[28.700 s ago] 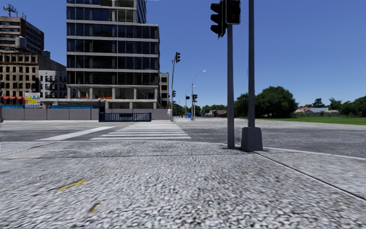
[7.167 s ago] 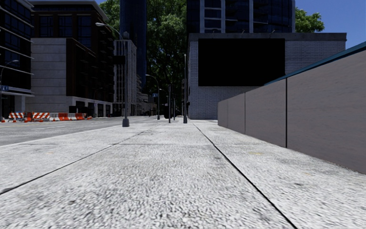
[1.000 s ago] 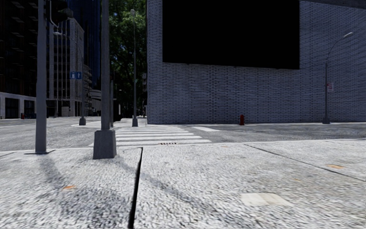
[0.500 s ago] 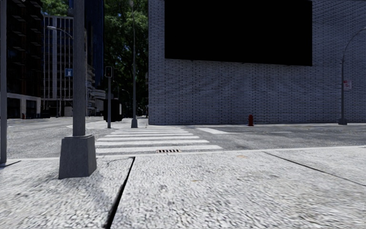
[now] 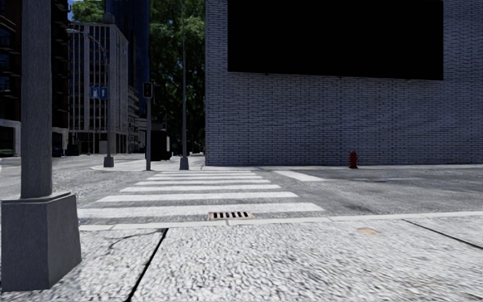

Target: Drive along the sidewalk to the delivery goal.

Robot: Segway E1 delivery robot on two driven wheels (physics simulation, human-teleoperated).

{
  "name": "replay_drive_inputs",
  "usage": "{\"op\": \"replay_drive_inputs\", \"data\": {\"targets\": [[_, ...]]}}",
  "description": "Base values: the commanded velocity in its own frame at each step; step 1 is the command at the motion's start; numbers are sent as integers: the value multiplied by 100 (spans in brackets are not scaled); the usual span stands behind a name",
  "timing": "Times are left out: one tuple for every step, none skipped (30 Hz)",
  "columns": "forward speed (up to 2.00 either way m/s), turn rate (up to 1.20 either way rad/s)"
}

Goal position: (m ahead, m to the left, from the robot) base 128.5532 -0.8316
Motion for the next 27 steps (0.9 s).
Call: {"op": "replay_drive_inputs", "data": {"targets": [[200, 27], [200, 27], [200, 27], [200, 27], [200, 27], [200, 27], [200, 27], [200, 27], [200, 27], [200, 27], [200, 27], [200, 27], [200, 27], [200, 27], [200, 27], [200, 27], [200, 27], [200, 27], [200, 27], [200, 27], [200, 27], [200, 27], [200, 27], [200, 24], [200, 6], [200, 0], [200, 0]]}}
